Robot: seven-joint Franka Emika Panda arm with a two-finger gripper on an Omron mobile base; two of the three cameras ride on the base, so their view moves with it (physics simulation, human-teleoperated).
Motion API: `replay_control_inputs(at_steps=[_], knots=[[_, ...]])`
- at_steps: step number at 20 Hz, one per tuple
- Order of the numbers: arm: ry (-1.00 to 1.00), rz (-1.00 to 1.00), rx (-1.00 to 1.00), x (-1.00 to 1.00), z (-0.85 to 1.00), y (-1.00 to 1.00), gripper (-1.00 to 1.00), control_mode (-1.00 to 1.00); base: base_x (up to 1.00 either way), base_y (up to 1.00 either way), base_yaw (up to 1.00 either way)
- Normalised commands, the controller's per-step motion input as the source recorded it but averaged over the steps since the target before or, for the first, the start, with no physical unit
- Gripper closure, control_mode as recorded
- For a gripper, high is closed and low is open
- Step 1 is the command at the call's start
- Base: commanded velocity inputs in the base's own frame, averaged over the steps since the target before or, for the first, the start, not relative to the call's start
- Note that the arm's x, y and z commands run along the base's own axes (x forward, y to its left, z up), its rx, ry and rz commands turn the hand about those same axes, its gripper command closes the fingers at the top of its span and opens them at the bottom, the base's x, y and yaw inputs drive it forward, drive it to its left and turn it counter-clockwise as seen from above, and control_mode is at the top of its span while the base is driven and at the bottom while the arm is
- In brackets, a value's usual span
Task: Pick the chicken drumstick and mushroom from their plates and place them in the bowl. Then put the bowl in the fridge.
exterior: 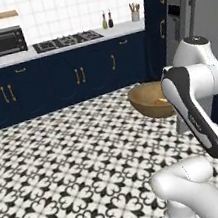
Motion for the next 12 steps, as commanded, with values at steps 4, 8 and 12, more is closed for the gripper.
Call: replay_control_inputs(at_steps=[4,8,12], knots=[[0.0,0.0,0.0,0.0,0.0,0.0,1.0,1.0,1.0,0.29,-0.11],[0.0,0.0,0.0,0.0,0.0,0.0,1.0,1.0,1.0,0.35,-0.13],[0.0,0.0,0.0,0.0,0.0,0.0,1.0,1.0,1.0,0.42,-0.18]])
